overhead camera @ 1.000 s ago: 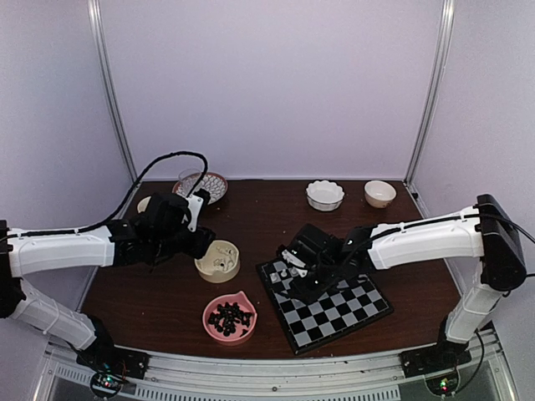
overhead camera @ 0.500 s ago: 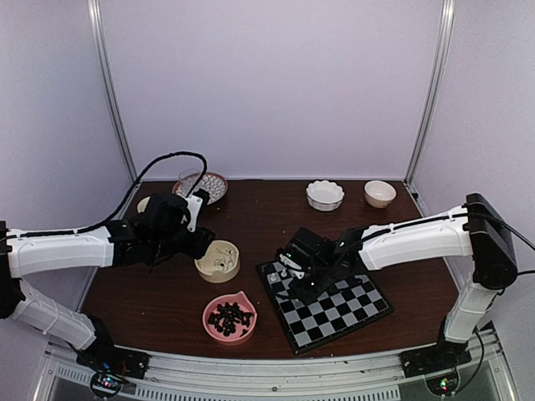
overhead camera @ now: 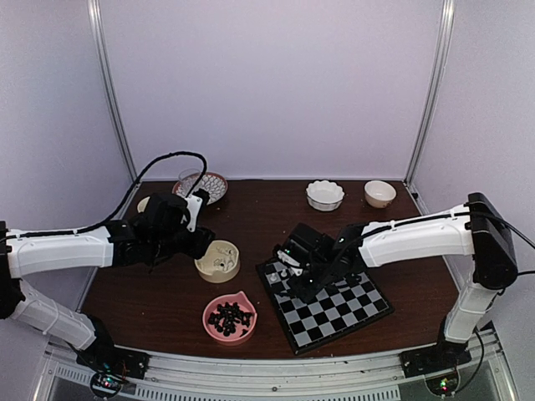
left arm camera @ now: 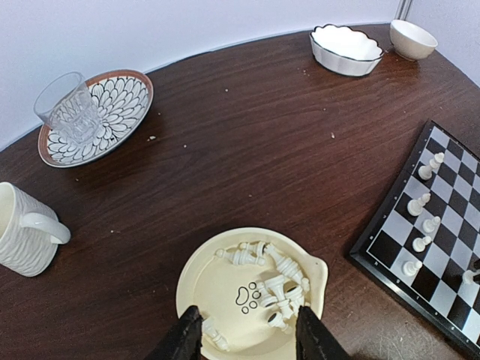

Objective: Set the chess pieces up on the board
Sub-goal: Pick up the rook from the chessboard, then place the rook at h1.

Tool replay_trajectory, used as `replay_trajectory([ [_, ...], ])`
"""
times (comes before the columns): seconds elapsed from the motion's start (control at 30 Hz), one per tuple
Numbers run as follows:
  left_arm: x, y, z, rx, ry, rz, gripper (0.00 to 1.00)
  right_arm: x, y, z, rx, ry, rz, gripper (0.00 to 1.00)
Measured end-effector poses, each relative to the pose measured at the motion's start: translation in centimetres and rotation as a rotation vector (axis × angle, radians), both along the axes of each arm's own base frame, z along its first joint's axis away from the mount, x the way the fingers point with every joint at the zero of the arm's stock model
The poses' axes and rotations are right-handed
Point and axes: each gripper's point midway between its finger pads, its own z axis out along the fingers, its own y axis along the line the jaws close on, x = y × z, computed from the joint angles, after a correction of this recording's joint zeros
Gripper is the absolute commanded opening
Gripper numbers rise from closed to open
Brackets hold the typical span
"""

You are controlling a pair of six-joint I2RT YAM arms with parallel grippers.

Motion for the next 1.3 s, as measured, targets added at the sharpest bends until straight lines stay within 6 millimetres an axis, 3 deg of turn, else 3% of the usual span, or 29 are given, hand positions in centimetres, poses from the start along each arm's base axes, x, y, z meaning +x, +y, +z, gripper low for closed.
replay_trajectory([
  [0.27, -0.2, 0.4, 0.3, -0.006, -0.01, 0.004, 0.43, 1.0, 1.9, 3.3, 0.051, -0.035, 0.013, 0.15],
  [0.43, -0.3, 0.6, 0.3, -0.005, -0.015, 0.01, 0.42, 2.3, 4.2, 6.7, 0.116, -0.084, 0.032, 0.15],
  [0.57, -0.5, 0.9, -0.2, 0.002, -0.013, 0.015, 0.42, 3.6, 6.4, 7.8, 0.146, -0.109, 0.041, 0.15],
  [0.83, -0.6, 1.3, 0.1, -0.005, -0.03, 0.026, 0.42, 5.4, 8.7, 5.2, 0.09, -0.102, 0.044, 0.15],
  [1.3, -0.6, 1.4, 0.1, -0.005, -0.031, 0.027, 0.42, 8.6, 7.7, 1.8, 0.017, -0.083, -0.003, 0.15],
])
